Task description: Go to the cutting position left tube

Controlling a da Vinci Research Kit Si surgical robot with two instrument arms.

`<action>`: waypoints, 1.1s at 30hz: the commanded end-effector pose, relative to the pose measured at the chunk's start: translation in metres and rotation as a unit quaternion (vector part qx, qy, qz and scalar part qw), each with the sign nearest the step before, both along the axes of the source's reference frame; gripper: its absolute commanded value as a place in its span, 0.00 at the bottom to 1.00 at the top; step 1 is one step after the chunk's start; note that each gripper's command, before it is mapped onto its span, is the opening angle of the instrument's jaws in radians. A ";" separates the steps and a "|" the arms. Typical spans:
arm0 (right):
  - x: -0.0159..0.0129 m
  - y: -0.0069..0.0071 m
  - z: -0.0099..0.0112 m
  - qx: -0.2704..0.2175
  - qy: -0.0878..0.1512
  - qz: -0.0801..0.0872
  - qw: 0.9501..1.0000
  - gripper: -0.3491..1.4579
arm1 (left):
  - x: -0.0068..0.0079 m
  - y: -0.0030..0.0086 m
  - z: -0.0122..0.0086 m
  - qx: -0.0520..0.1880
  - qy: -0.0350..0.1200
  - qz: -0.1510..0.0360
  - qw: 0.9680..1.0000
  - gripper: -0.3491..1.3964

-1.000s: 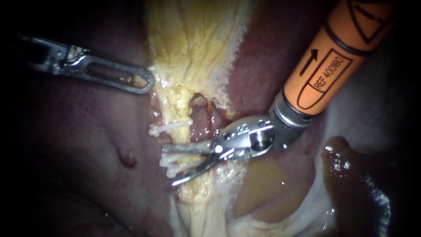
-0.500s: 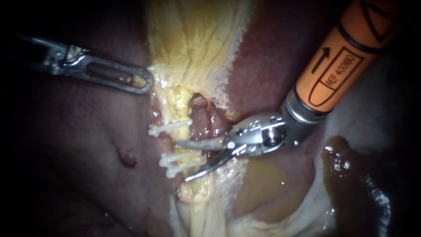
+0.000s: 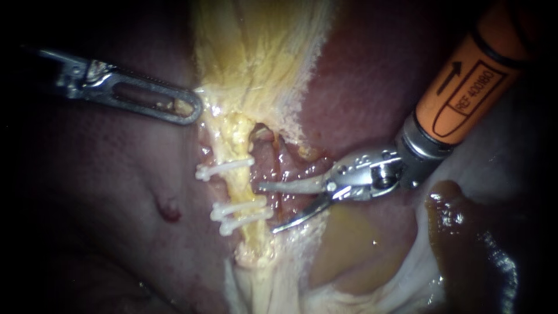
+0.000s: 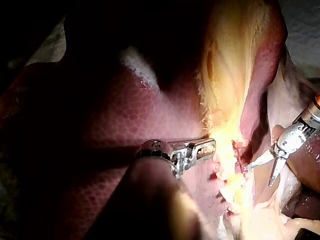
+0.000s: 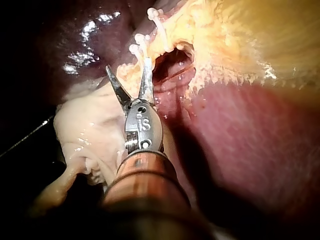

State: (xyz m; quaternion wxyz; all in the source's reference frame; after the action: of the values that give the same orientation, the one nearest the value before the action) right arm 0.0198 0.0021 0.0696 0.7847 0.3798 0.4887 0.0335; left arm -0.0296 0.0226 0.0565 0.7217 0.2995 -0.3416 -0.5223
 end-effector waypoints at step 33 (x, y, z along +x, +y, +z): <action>0.0019 0.0002 0.0065 -0.001 -0.015 0.002 1.000 0.90 | -0.0003 -0.0001 -0.0003 0.000 0.001 -0.001 1.000 0.00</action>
State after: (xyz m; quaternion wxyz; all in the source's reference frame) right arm 0.0218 0.0022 0.0761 0.7921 0.3780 0.4776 0.0401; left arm -0.0299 0.0225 0.0562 0.7213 0.2988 -0.3414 -0.5234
